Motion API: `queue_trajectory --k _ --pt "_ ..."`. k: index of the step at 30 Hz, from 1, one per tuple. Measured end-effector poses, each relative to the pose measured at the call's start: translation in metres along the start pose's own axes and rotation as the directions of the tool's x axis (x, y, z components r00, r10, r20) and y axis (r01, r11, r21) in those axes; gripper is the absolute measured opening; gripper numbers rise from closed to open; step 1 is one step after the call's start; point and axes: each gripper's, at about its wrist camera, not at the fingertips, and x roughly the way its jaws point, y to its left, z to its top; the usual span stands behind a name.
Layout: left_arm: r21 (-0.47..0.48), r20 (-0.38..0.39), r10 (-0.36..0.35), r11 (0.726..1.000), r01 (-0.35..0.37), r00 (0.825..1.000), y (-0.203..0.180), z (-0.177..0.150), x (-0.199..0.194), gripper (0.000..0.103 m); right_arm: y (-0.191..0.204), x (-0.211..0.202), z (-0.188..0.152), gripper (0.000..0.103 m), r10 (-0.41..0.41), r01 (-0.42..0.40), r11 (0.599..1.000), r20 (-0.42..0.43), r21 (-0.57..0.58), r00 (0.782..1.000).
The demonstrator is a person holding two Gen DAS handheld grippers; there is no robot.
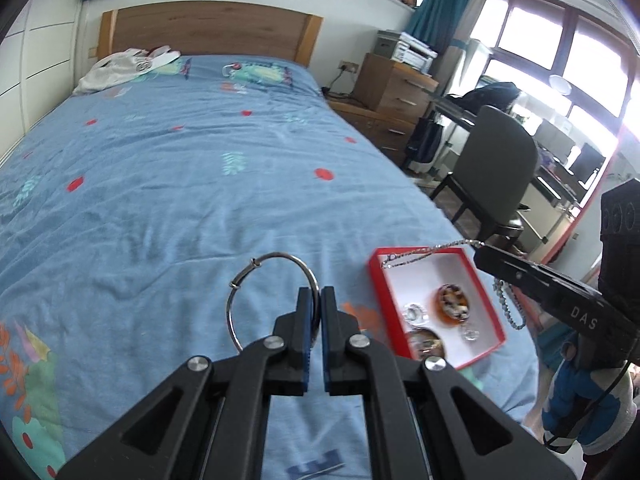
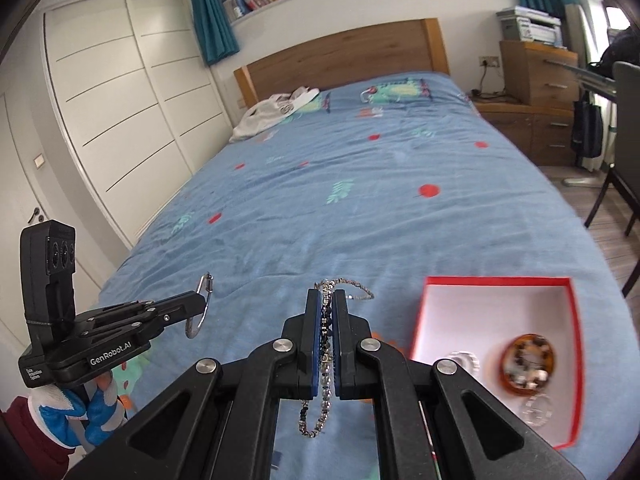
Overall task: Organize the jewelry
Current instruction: 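Carry the bangle and chain over the red box and lower them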
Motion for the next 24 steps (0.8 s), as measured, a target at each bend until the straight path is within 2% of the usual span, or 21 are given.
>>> queue_trajectory --k 5,9,16,24 --pt "0.043 -0.015 -0.069 0.997 0.070 0.997 -0.048 0.009 0.019 0.004 -0.038 -0.031 -0.001 0.005 -0.064 0.063 0.998 0.025 0.030 0.998" --pt "0.067 -0.048 -0.122 0.990 0.125 0.991 -0.082 0.013 0.049 0.004 -0.075 -0.033 -0.002 0.005 -0.115 0.113 0.992 0.017 0.056 0.993" --pt "0.101 -0.133 -0.174 0.977 0.188 0.976 -0.131 0.012 0.122 0.004 -0.134 0.002 -0.011 0.005 -0.173 0.177 0.979 -0.046 0.100 0.984" --pt "0.100 -0.215 -0.144 0.981 0.168 0.966 -0.139 0.002 0.189 0.004 -0.164 0.046 -0.019 0.005 -0.165 0.175 0.977 -0.085 0.120 0.983"
